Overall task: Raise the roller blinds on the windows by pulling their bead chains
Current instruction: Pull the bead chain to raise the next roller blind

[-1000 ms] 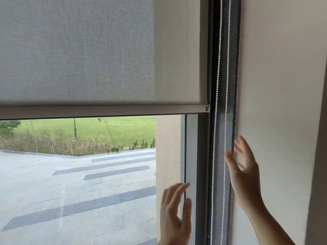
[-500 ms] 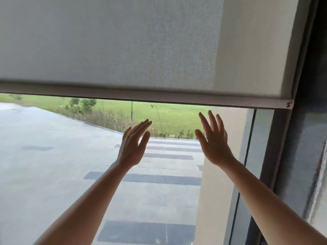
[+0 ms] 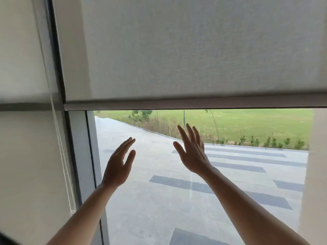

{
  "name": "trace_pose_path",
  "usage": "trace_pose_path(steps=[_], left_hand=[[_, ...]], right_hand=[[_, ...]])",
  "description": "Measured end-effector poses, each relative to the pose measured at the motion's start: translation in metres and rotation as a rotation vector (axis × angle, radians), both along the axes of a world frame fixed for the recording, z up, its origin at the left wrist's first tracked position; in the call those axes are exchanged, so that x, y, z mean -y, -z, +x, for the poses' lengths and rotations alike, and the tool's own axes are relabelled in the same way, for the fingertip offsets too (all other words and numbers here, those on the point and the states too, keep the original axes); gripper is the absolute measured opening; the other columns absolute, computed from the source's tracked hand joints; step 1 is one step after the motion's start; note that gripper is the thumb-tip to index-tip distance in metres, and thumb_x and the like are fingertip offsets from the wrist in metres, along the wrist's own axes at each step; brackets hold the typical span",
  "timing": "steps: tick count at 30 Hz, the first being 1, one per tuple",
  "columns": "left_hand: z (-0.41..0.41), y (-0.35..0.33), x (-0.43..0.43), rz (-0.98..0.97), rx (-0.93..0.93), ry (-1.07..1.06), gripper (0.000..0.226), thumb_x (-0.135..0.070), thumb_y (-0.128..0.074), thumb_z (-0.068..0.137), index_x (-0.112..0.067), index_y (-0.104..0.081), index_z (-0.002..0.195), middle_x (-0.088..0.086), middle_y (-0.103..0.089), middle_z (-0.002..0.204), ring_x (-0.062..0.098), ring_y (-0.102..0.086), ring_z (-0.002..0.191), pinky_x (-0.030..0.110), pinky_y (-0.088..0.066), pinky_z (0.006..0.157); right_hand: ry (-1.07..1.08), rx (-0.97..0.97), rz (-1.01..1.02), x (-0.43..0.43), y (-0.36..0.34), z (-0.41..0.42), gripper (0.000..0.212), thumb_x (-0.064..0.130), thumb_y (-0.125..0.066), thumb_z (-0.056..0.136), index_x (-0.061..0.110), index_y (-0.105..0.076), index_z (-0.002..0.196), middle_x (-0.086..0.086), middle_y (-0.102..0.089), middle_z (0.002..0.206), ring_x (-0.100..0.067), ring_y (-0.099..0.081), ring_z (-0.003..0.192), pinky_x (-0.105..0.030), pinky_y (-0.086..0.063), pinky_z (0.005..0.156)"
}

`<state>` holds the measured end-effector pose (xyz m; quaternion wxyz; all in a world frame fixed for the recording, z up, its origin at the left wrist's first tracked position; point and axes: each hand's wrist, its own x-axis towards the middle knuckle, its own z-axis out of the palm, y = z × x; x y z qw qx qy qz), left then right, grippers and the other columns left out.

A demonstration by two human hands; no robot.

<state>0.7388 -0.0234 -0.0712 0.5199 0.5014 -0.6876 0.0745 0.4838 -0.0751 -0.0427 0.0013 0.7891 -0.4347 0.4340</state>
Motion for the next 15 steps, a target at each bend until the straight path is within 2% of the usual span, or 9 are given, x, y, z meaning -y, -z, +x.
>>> trace_pose_path(steps=[2,5,7,9,10,12,15], left_hand=[[0.053,-0.002,-0.001,0.015,-0.033,-0.032,0.051,-0.053,-0.038,0.088,-0.030,-0.047,0.133,-0.010,-0.050,0.139,0.001,-0.048,0.125,0.025,-0.038,0.103],[0.124,-0.007,-0.004,0.032,-0.065,-0.078,0.054,-0.054,-0.040,0.084,-0.025,-0.052,0.127,-0.006,-0.056,0.127,-0.012,-0.057,0.096,0.013,-0.042,0.083],[0.168,-0.010,-0.004,0.048,-0.085,-0.134,0.050,-0.050,-0.042,0.085,-0.022,-0.055,0.125,-0.002,-0.059,0.125,-0.004,-0.059,0.091,0.011,-0.041,0.077],[0.210,-0.009,-0.001,0.053,-0.115,-0.192,0.048,-0.048,-0.044,0.085,-0.021,-0.057,0.122,0.003,-0.062,0.123,0.013,-0.063,0.094,0.016,-0.044,0.077],[0.229,-0.008,0.001,0.050,-0.130,-0.215,0.050,-0.051,-0.043,0.084,-0.021,-0.058,0.120,0.003,-0.064,0.122,0.017,-0.064,0.095,0.019,-0.045,0.077],[0.264,-0.006,0.006,0.050,-0.163,-0.247,0.054,-0.056,-0.041,0.081,-0.021,-0.061,0.116,0.002,-0.065,0.117,0.018,-0.064,0.095,0.023,-0.046,0.077],[0.306,0.000,0.020,0.056,-0.196,-0.287,0.053,-0.057,-0.041,0.080,-0.021,-0.063,0.112,0.003,-0.067,0.109,0.017,-0.066,0.092,0.021,-0.048,0.075]], right_hand=[[-0.070,0.024,0.006,0.011,0.002,0.066,0.060,0.049,-0.035,0.096,0.038,-0.009,0.148,-0.002,0.002,0.162,-0.020,0.011,0.147,-0.059,-0.011,0.115],[-0.177,0.050,0.040,0.024,0.003,0.155,0.059,0.047,-0.036,0.096,0.037,-0.009,0.149,-0.002,0.002,0.162,-0.022,0.007,0.148,-0.055,-0.014,0.116],[-0.260,0.047,0.072,0.031,0.003,0.209,0.059,0.045,-0.036,0.097,0.036,-0.011,0.149,-0.003,-0.001,0.162,-0.024,0.001,0.148,-0.055,-0.018,0.116],[-0.337,0.030,0.084,0.036,0.002,0.256,0.058,0.044,-0.036,0.097,0.034,-0.012,0.149,-0.005,-0.003,0.162,-0.027,-0.004,0.148,-0.055,-0.022,0.114],[-0.368,0.020,0.085,0.041,0.002,0.278,0.058,0.044,-0.036,0.097,0.033,-0.013,0.149,-0.006,-0.004,0.162,-0.029,-0.006,0.147,-0.055,-0.023,0.114],[-0.413,0.008,0.090,0.052,0.001,0.318,0.058,0.044,-0.037,0.097,0.032,-0.014,0.149,-0.006,-0.006,0.162,-0.030,-0.008,0.147,-0.054,-0.023,0.113],[-0.459,0.003,0.107,0.072,0.002,0.374,0.058,0.042,-0.038,0.097,0.031,-0.016,0.149,-0.006,-0.007,0.162,-0.029,-0.010,0.147,-0.052,-0.024,0.112]])
